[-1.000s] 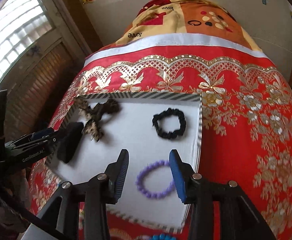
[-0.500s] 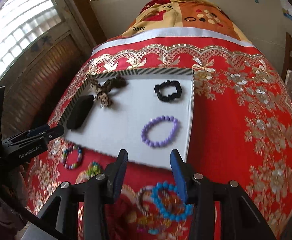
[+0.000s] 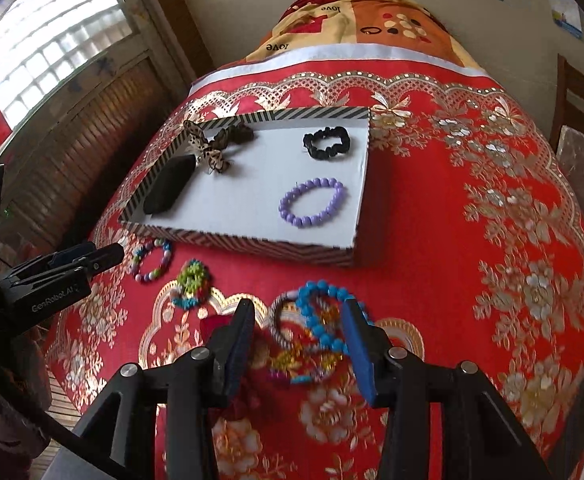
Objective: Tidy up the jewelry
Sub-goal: 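Raise both grippers out of the tray, then move the right gripper toward the blue bead bracelet and red bow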
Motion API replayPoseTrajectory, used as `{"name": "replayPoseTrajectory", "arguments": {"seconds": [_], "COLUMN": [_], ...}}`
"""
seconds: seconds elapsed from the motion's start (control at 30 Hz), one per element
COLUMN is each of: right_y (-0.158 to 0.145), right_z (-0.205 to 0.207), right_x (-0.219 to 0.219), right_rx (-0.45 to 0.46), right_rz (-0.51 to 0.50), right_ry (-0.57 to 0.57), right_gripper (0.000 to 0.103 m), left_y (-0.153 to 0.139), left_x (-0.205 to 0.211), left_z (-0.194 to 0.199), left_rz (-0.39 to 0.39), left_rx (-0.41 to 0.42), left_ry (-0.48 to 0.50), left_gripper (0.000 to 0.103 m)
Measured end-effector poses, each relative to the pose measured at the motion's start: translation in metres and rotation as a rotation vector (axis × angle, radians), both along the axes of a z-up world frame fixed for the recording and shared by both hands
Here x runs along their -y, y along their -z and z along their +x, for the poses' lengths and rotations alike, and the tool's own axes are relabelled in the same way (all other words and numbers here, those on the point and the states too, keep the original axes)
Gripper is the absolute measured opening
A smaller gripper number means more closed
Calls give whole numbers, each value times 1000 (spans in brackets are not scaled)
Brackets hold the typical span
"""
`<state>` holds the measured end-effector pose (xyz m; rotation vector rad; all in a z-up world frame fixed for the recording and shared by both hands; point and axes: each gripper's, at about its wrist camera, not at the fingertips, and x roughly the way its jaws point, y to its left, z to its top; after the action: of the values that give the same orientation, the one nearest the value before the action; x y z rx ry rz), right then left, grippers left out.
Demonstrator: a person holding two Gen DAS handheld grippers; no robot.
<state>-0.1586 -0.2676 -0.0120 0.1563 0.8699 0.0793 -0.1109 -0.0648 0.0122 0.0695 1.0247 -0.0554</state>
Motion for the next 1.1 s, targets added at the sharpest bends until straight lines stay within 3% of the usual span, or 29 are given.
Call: {"name": "replayPoseTrajectory", "arguments": {"seconds": [0.33, 0.5, 0.87, 1.1], "right_y": [3, 6, 11, 13], "right_z": [-22, -26, -22, -18], "right_x": [6, 9, 10, 9], "right_rx": [-2, -11, -28, -36], "right_rz": [-18, -16, -18, -21], "right_ry": [-2, -3, -10, -12], "right_gripper": [45, 52, 53, 53], "left_y": [2, 5, 10, 15], "left_x": [3, 1, -5, -20], "left_z": [-21, -25, -24, -20], "left_rz": [-2, -5, -1, -61], "left_rx": [1, -9, -23, -54], "left_ry": [-11, -19, -31, -39], "left_gripper": [51, 51, 51, 51]}}
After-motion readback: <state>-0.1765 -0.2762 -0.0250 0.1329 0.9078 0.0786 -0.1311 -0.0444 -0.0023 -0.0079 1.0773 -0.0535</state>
